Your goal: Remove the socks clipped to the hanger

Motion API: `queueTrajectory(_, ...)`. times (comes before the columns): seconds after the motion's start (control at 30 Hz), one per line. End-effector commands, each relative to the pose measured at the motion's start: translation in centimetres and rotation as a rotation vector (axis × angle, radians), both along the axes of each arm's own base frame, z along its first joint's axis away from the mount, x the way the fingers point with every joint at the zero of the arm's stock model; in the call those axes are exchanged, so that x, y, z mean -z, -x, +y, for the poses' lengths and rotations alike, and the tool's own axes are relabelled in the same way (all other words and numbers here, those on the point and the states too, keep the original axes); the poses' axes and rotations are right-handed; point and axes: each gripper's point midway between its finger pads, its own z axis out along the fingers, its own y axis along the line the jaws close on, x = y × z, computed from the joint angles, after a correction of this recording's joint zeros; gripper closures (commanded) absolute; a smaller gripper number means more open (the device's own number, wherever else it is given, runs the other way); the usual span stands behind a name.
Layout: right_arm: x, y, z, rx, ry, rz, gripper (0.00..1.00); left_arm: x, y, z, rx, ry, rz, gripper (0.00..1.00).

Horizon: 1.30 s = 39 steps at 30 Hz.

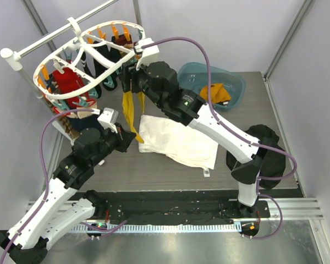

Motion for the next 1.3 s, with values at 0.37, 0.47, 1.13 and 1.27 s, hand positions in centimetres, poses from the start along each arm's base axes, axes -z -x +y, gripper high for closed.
queueTrajectory(0.37, -3.4, 1.5, 1.4, 0.130, 0.054, -0.174, 0.37, -1.0, -0.2, 0.0, -0.012, 0.033, -0.027, 1.00)
queueTrajectory(0.47, -3.0, 1.3, 1.9, 0.136, 0.064, -0.181, 0.37, -1.0, -0.2, 0.1, -0.012, 0.032, -0.029, 1.00)
queueTrajectory(1.13, -1.6, -1.1, 2.0, 0.279, 0.150, -0.241, 0.51, -1.0, 0.0, 0.1, -0.009, 0.035, -0.035, 1.00)
queueTrajectory(1.27, -1.7, -1.1, 2.0, 0.281, 0.147, -0.243, 0.46, -1.1, 0.0, 0.0, -0.007, 0.037, -0.037, 1.00)
